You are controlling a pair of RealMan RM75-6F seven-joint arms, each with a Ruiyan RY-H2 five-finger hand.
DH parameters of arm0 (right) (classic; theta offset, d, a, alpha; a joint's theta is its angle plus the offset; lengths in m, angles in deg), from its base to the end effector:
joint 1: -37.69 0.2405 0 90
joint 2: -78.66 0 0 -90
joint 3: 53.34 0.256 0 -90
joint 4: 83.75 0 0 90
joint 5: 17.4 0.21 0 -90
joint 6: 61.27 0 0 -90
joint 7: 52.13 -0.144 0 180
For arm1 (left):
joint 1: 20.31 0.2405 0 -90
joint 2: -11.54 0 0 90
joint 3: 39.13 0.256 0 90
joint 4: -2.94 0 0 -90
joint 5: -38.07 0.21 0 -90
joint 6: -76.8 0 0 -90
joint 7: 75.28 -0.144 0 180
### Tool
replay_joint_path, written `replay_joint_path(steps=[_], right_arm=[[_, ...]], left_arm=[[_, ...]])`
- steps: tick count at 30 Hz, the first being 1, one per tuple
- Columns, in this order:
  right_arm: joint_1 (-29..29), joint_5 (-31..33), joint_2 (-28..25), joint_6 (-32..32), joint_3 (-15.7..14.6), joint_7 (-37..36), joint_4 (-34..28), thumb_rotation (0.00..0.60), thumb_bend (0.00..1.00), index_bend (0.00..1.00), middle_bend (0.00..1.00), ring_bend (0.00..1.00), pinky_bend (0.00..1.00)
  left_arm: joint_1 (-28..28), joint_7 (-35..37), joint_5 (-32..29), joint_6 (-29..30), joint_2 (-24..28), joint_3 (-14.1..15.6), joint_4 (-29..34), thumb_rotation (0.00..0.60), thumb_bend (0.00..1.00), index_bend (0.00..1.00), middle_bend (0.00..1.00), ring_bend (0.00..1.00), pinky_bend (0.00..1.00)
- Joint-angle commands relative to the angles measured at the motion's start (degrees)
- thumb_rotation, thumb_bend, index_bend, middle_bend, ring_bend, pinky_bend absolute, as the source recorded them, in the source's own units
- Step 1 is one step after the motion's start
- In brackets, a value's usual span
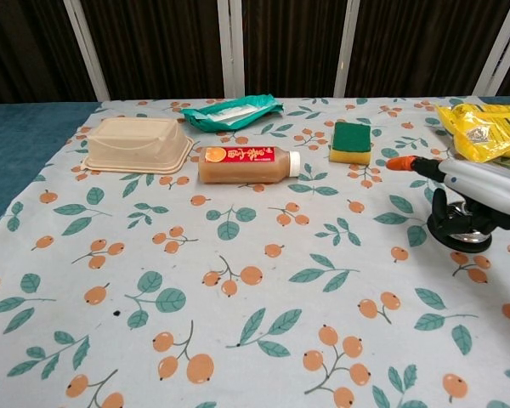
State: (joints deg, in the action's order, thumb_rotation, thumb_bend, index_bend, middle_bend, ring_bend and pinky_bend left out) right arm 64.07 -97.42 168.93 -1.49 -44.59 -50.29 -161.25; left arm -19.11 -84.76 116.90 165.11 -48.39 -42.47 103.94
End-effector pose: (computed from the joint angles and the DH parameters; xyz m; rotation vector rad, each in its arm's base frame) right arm -0.2298 -0.2952 -0.0104 1.7094 -1.1181 1.0125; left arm -0.3167 0.1469 0.1828 -1.2289 -0.9094 -0.7253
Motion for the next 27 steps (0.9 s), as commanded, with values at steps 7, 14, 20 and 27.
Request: replay_joint_path(steps=[7,14,20,27], right_arm=[[1.4,0.2,3.6,-0.8,-0.9,-2.1,7.3,0.6,1.0,0.01,0.0,0.0,0.0],[1.5,-0.5,5.5,-1.3,-2.4,-5.2,11.8,0.6,1.0,0.02,0.0,0.0,0.0],[1.8,-1.7,6.6,-0.9,-3.2,-7.2,13.6,0.6,1.0,0.02,0.0,0.0,0.0],[1.5,-2.9,-1.2,6.7,0.7,-1.9,3.4,0.6,1.0,0.02,0.0,0.0,0.0]], left_arm=[[0.1,-0.6,-0.1,0.3,-0.2,0.0,0.2,0.6,0.47,0.04,0.0,0.0,0.07],[-0.3,-1.8,-0.5,-0.3,-0.6,0.1,0.3,0.6,0.47,0.04,0.0,0.0,0.07],[-0.3,-1.9,-0.6,-0.3,-0.6,0.1,0.4,0.6,0.47,0.04,0.0,0.0,0.07],[-0.3,-1.2,-0.6,-0.5,-0.3,0.2,0.3,0.6,0.47,0.04,0.0,0.0,0.07]])
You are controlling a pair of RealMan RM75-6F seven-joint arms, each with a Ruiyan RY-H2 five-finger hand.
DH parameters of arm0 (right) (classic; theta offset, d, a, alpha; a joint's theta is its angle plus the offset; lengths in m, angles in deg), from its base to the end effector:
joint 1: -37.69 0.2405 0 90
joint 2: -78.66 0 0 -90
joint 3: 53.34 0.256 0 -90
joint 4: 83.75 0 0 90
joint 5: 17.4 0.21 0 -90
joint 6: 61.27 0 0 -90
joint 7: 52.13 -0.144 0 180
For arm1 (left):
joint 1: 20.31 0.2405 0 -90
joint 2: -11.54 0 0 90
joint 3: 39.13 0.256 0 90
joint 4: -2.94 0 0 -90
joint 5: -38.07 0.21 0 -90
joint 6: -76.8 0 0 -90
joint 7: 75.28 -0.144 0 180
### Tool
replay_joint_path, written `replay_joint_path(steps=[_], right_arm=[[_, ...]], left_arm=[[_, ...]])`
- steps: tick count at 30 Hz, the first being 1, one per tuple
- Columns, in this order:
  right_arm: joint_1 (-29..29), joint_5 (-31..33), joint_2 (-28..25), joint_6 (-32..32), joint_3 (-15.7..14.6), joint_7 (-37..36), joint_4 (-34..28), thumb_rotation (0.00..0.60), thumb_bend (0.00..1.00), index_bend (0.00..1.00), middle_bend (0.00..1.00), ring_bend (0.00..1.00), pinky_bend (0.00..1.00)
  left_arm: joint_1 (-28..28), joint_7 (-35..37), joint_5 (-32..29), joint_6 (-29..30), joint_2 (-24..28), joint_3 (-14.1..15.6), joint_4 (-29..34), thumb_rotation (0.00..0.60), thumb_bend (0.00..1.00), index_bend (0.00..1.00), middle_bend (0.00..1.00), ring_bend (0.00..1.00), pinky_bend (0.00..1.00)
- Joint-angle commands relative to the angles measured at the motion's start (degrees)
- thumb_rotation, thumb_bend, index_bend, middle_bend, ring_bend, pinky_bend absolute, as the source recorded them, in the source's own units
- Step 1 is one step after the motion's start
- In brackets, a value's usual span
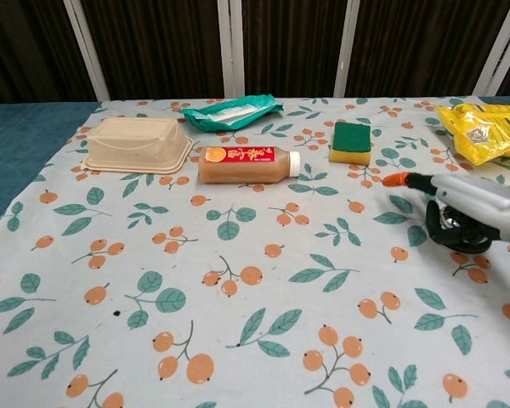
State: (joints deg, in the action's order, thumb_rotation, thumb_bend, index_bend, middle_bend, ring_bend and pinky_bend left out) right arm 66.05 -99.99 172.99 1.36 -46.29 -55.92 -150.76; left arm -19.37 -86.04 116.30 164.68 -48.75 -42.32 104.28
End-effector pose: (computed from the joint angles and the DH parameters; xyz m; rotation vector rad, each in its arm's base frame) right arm -0.2431 -0.3088 -0.0178 1.7056 -1.0506 1.0341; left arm -0.3165 0.1476 0.1794 -1.2342 -0.9136 -0.7081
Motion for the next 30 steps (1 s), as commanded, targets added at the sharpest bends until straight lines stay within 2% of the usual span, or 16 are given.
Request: replay_joint_path(steps=[1,4,7,13,16,20,25,30], right_arm=[[-0.8,-0.2,-6.8,4.7,2.7,4.8,-9.3,0.6,1.0,0.02,0.0,0.0,0.0],[-2.5,0.2,-11.1,7.3,3.1,7.6,-16.1,0.6,1.0,0.02,0.0,0.0,0.0],[-4.8,-0.6,-15.3,10.0,1.8,10.4,-22.1,0.6,1.0,0.02,0.0,0.0,0.0],[-11.9,-4.3,-23.1,16.0,-5.0,13.6,-28.4,0.6,1.0,0.02,0.0,0.0,0.0],[-15.2,-5.5,-25.4,19.1,-7.3,13.1,-29.1,0.6,1.0,0.02,0.0,0.0,0.0],[-19.1,-6.9,-25.5,24.6,-8.4,11.5,-27.5,0.6,1.0,0.02,0.0,0.0,0.0],[-21.4,-7.1,-25.2,28.1,-7.6,10.3,-24.7,0.6,1.0,0.02,0.0,0.0,0.0],[-21.9,-6.8,-25.7,27.8,-7.3,7.0,-24.0,0.6,1.0,0.02,0.0,0.0,0.0]], left_arm=[[0.0,0.2,0.0,-0.1,0.1,0.0,0.0,0.6,0.47,0.04,0.0,0.0,0.07],[-0.1,0.1,0.0,-0.2,0.1,0.0,0.0,0.6,0.47,0.04,0.0,0.0,0.07],[-0.1,-0.1,0.2,-0.2,0.0,0.2,0.2,0.6,0.47,0.04,0.0,0.0,0.07],[0.3,0.1,0.9,0.6,0.2,0.5,0.5,0.6,0.47,0.04,0.0,0.0,0.07],[0.4,0.3,1.0,0.8,0.3,0.5,0.5,0.6,0.47,0.04,0.0,0.0,0.07],[0.5,0.2,1.9,1.0,0.4,0.9,0.5,0.6,0.47,0.04,0.0,0.0,0.07],[0.8,0.2,2.1,1.5,0.3,0.9,0.5,0.6,0.47,0.04,0.0,0.0,0.07],[0.2,-0.1,1.3,0.5,0.2,0.6,0.4,0.6,0.47,0.04,0.0,0.0,0.07]])
